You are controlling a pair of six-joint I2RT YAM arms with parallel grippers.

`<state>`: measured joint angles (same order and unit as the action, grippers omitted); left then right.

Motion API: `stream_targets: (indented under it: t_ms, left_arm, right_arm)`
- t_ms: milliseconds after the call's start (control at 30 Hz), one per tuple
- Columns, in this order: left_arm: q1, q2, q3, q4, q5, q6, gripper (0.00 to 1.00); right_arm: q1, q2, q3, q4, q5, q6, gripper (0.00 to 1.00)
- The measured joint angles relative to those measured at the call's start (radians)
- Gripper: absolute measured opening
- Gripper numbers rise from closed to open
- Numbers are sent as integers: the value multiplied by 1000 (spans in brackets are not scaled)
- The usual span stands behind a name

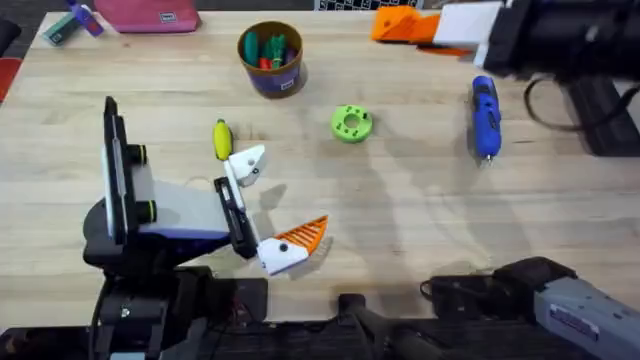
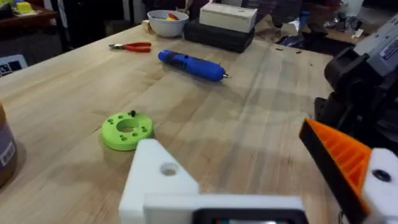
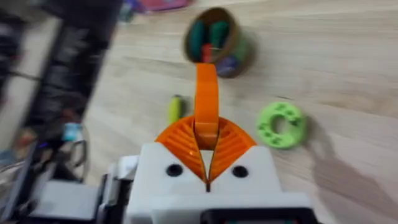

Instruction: Pick up the gripper from the table and insert it into the empty holder that is missing its gripper. Then pick up a screw, insert it into the mounting hole, and use the screwdriver to tighten it. Finally, clean up the table by picking up the vegetable and placing it into the bucket.

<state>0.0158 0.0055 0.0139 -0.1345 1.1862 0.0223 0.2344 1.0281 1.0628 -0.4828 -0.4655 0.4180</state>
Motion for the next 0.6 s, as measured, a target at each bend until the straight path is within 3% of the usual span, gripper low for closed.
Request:
stream_targets:
  t_ms: [133,300,600]
  left_arm:
    - [0,0,0,0,0,0,985]
    - [0,0,0,0,0,0,985]
    - [0,0,0,0,0,0,985]
  right_arm:
    - [0,-76,-176,241,-185,110,11]
    - [0,-52,-352,437,-399,237,11]
    - [1,188,-403,558,-721,271,11]
